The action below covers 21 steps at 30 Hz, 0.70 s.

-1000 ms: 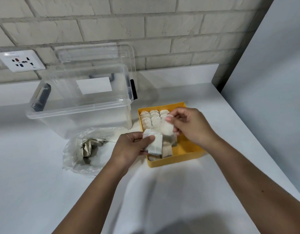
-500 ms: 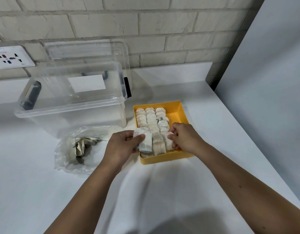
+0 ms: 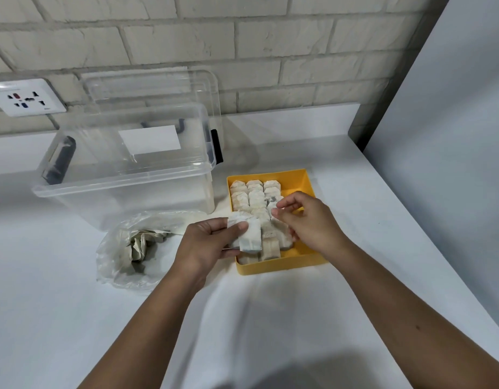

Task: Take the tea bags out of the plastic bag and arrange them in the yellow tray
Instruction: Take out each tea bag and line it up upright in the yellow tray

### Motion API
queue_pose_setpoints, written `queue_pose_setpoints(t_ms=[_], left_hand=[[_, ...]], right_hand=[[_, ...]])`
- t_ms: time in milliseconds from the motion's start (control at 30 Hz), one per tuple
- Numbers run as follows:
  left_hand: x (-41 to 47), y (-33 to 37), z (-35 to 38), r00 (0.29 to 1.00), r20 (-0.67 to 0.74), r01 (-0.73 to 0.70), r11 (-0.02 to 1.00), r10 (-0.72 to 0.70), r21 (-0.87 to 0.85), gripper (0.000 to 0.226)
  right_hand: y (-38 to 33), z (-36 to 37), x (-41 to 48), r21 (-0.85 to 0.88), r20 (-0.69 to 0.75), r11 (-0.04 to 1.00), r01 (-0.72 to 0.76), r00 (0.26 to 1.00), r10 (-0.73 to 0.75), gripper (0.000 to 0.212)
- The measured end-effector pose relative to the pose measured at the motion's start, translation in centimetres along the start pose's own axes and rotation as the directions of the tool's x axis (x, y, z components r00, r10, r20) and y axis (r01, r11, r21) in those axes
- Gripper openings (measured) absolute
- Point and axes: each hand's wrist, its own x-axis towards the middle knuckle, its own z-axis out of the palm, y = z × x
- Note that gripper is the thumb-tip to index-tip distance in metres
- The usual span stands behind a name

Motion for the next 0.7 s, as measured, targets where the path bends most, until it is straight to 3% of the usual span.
queue_pose_setpoints(t_ms=[67, 133, 300, 367, 433, 533, 700], left_hand=[[-0.1, 0.3, 0.4, 1.000, -0.001, 0.011, 0.999, -0.011, -0.030, 0.010], [-0.3, 0.5, 0.9, 1.000, 0.018, 0.020, 0.999, -0.019, -0.045, 0.013], [-0.6, 0.6, 1.1, 0.999, 0.032, 0.024, 0.998, -0.022, -0.053, 0.011], [-0.5, 0.5, 0.6, 1.000, 0.003, 0.016, 0.999, -0.016, -0.048, 0.011], [-0.5, 0.5, 0.2, 1.000, -0.009, 0.001, 1.000, -0.001, -0.024, 0.011], [-0.5, 0.7, -0.1, 0.999, 0.034, 0.007, 1.000, -0.007, 0.019, 0.014], [-0.3, 0.5, -0.1, 0.998, 0.055, 0.029, 0.998, -0.031, 0.049, 0.022]], right_hand=[[-1.4, -0.5, -1.2, 0.266, 0.167, 0.959, -0.102, 0.984, 0.058, 0.023], [-1.9, -0.6, -1.6, 0.234, 0.220, 0.967, -0.101, 0.974, 0.048, 0.020], [-1.9, -1.1, -1.8, 0.206, 0.149, 0.978, -0.040, 0.989, 0.009, 0.015], [-1.8, -2.4, -1.5, 0.128, 0.040, 0.991, 0.024, 0.999, -0.029, 0.015], [-1.4, -3.7, -0.9, -0.063, -0.031, 0.996, 0.056, 0.998, -0.058, 0.014], [-0.3, -4.3, -0.3, -0.285, 0.056, 0.958, 0.028, 0.998, -0.013, 0.013], [0.8, -2.8, 0.2, -0.378, 0.218, 0.925, -0.042, 0.967, 0.134, 0.012]])
